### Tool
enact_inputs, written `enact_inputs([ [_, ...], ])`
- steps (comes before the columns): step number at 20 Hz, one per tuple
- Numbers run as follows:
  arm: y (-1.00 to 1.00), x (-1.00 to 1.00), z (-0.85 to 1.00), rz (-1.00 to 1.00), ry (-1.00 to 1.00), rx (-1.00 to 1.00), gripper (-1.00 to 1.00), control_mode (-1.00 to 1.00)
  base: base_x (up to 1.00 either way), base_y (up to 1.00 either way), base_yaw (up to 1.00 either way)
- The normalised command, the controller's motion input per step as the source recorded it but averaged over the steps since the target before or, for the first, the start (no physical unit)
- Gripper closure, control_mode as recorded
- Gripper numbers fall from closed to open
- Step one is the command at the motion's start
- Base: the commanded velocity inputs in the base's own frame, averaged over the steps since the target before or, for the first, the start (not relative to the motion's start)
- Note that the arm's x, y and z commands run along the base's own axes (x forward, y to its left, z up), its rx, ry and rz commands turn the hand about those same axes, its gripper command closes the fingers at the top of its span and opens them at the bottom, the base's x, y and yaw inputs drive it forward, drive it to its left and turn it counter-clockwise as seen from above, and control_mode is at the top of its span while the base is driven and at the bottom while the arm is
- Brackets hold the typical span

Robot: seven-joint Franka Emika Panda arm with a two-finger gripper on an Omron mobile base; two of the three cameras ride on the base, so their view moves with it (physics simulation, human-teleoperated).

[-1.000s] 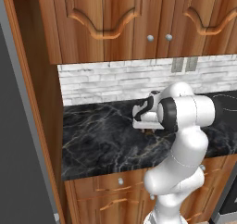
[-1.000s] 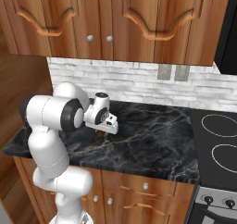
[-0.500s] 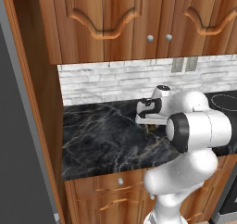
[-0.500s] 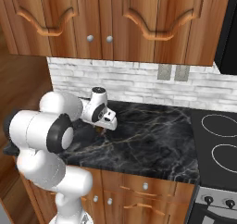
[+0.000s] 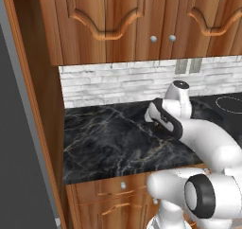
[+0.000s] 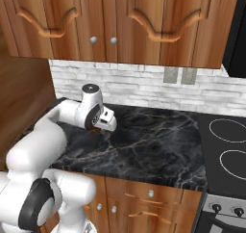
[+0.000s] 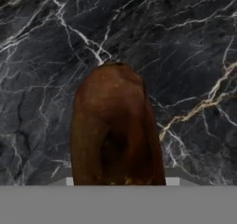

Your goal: Place the sweet potato in the correct fridge rack based on whether it is a fruit or vegetable. Finally, close the fridge door.

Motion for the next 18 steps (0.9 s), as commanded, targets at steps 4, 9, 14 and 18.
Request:
enact_inputs([
  [4,0.00,-0.69,0.73,0.00,-0.03,0.00,1.00,-1.00,0.00,0.00,0.00],
  [9,0.00,-0.65,0.60,0.00,0.00,0.00,1.00,-1.00,0.00,0.00,0.00],
  [14,0.00,-0.40,0.48,0.00,0.17,0.00,1.00,-1.00,0.00,0.00,0.00],
  [18,0.00,-0.27,0.34,0.00,0.19,0.00,1.00,-1.00,0.00,0.00,0.00],
])
